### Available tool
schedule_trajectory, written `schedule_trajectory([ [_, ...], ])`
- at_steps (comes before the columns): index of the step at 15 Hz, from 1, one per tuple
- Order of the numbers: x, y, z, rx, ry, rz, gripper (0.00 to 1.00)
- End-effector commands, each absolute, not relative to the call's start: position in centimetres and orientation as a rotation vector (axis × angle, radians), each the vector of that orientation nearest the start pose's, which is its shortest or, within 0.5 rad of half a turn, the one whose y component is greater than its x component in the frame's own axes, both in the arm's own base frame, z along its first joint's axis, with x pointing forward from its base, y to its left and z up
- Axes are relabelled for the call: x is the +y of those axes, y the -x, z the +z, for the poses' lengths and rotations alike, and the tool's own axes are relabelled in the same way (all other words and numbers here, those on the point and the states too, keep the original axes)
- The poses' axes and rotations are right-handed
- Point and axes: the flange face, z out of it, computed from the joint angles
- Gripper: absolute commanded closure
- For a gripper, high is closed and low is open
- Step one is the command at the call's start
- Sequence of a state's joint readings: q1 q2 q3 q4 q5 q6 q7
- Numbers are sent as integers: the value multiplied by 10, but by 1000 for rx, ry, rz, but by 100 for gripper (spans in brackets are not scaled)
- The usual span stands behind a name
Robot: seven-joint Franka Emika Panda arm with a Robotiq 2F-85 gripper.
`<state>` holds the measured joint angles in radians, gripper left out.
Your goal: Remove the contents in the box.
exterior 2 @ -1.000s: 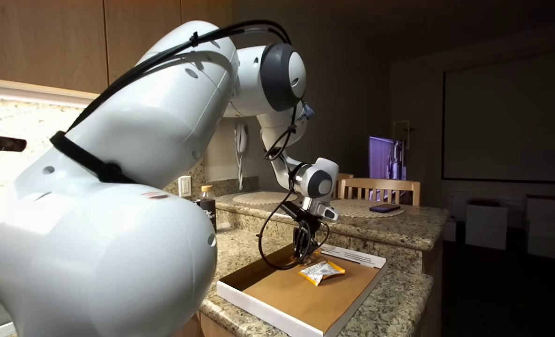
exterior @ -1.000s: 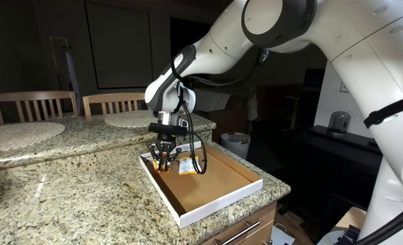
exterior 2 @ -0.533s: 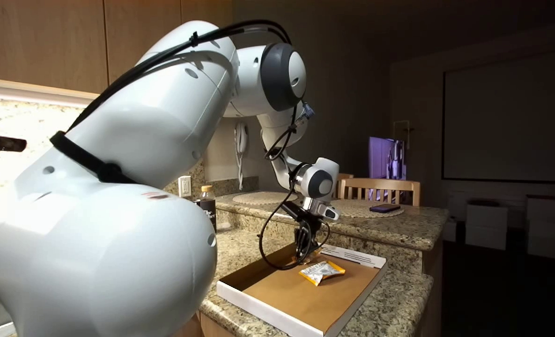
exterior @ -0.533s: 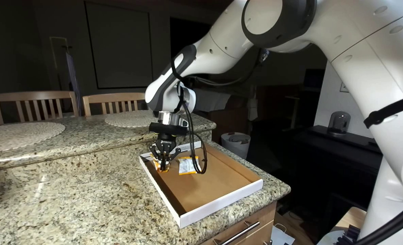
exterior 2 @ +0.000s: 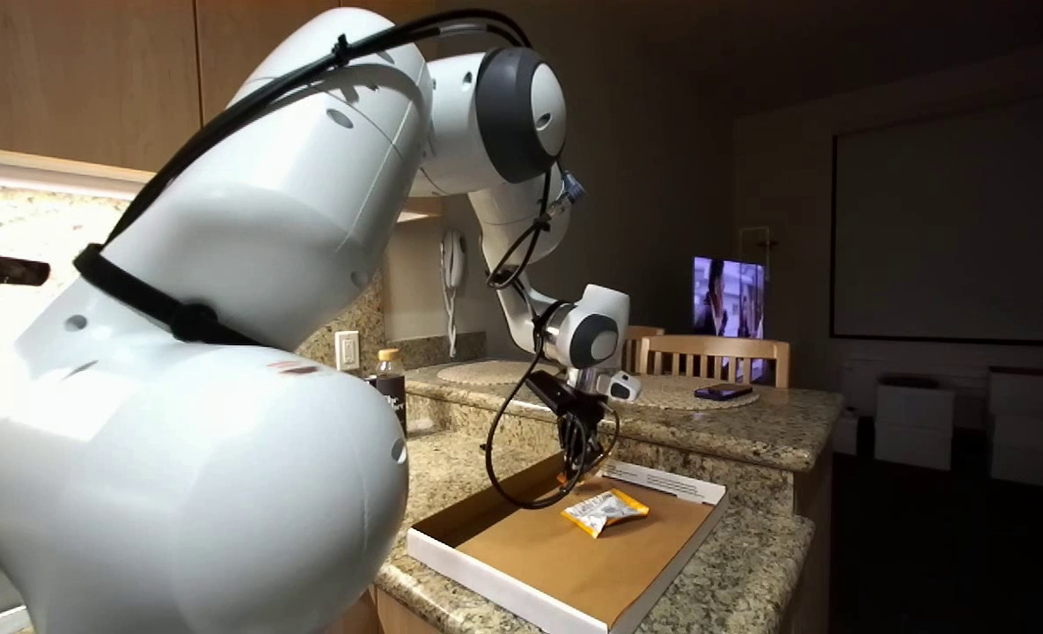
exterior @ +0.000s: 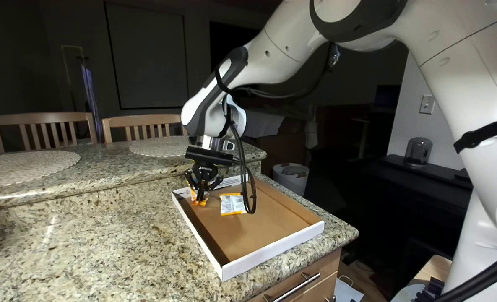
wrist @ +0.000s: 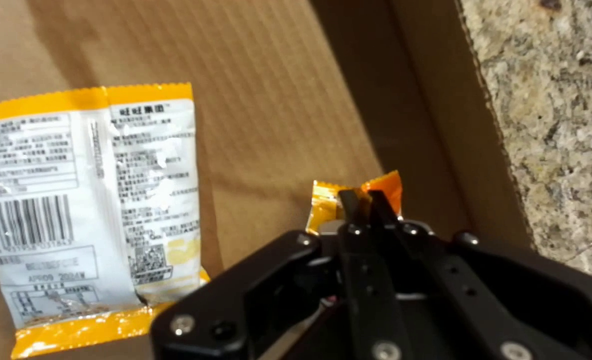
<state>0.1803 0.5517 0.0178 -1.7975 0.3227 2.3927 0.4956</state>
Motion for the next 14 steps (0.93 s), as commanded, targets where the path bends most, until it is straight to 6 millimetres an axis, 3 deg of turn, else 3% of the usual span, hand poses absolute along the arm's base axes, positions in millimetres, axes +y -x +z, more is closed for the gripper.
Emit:
schedule_trajectory([
  [1,137,-615,269,686,2844,-64,92],
  [4,144,-602,286,638,2862,-156,92],
  [7,141,-606,316,555,2870,-305,93],
  [14,95,-672,389,459,2825,-563,94],
])
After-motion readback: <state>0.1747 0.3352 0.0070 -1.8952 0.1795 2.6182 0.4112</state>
